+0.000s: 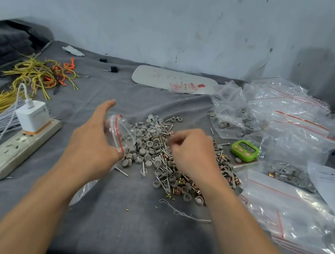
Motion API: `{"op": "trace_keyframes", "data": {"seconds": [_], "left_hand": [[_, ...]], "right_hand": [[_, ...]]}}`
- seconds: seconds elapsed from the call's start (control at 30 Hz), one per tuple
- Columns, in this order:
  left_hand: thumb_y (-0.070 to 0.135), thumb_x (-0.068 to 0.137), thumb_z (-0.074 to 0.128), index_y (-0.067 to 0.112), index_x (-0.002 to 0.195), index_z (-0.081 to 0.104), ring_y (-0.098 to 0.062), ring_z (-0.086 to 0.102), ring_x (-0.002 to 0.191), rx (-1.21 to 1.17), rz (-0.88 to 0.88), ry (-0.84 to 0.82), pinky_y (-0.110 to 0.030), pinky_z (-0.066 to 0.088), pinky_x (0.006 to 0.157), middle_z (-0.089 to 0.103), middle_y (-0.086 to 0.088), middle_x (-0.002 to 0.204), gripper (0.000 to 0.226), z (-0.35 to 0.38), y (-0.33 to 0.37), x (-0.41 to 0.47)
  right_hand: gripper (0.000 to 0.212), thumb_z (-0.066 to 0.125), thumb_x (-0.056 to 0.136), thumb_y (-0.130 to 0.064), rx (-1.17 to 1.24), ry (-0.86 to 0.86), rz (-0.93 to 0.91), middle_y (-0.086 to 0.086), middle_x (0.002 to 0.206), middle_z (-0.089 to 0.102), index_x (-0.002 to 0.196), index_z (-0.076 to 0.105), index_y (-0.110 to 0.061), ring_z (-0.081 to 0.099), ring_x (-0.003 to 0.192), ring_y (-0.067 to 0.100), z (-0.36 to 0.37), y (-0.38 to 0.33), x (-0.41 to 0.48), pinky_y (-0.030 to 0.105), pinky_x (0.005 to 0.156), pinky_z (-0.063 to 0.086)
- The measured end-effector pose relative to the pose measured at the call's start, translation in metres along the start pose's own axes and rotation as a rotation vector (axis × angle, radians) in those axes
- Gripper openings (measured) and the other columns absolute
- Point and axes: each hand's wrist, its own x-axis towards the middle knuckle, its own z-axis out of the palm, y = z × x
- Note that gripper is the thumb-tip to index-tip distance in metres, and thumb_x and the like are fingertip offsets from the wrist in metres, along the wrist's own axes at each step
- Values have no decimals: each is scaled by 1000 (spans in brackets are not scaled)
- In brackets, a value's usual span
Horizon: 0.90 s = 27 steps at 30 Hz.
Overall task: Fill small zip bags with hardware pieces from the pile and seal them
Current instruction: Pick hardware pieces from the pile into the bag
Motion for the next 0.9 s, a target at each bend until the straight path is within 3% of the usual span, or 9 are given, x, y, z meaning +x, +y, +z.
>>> {"op": "trace_keyframes", "data": {"seconds": [0.07,0.27,0.4,0.47,0.53,0.63,0.7,0.8,0.9], "left_hand": [[8,68,86,51,149,24,-23,64,96,-13,-24,43,-35,45,76,66,5,103,110,-5,-3,2],[4,68,82,53,148,25,-15,65,83,4,-53,-12,-33,44,70,68,-3,114,109,-12,-13,0],[-5,70,79,48,141,43,0,69,77,-413,-100,-188,-25,48,73,74,5,98,96,-17,-8,-3],[-3,65,78,36,131,54,-6,71,89,-644,-104,-276,-22,50,79,75,3,98,80,-21,-4,-3],[-4,62,74,23,112,65,-17,70,86,-948,-144,-366,-25,58,75,74,-5,95,57,-25,1,-3],[6,75,66,11,92,77,-24,68,95,-1306,-254,-380,-39,61,84,72,-10,95,20,-30,3,-2],[15,82,63,10,99,75,-24,69,101,-1464,-272,-411,-51,56,96,72,-9,97,22,-30,4,-1],[31,89,64,6,119,66,-26,69,103,-1597,-305,-432,-55,51,102,70,-10,102,39,-30,10,2],[44,87,68,-3,115,70,-27,70,101,-1638,-409,-469,-54,55,97,69,-13,103,54,-28,18,2]], "right_hand": [[22,70,91,-16,-231,-151,-22,-6,113,76,105,79,-30,69,104,17,-1,9,1,35,103,54],[26,60,89,-6,-373,-262,-117,3,107,73,98,67,-29,66,102,26,3,17,0,36,88,56],[15,63,92,-17,-469,-232,-160,1,104,74,101,71,-26,68,101,26,4,22,-2,36,87,55],[13,61,94,-23,-545,-143,-190,0,98,75,101,72,-25,69,98,26,3,22,-4,35,82,49],[14,59,93,-20,-572,-85,-184,-1,92,74,96,72,-25,69,95,25,2,23,-5,33,76,41],[18,61,93,-19,-490,-57,-101,0,92,75,97,76,-28,70,93,26,-3,24,-4,32,72,47],[18,62,95,-24,-401,-42,-47,-1,91,77,102,77,-31,70,95,24,-7,26,-4,33,77,54],[16,61,96,-29,-310,-21,-21,-5,81,76,96,77,-32,71,88,19,-9,31,-4,31,78,55],[15,65,95,-27,-225,27,-14,-11,72,71,84,75,-32,64,71,12,-11,35,-5,27,70,47]]}}
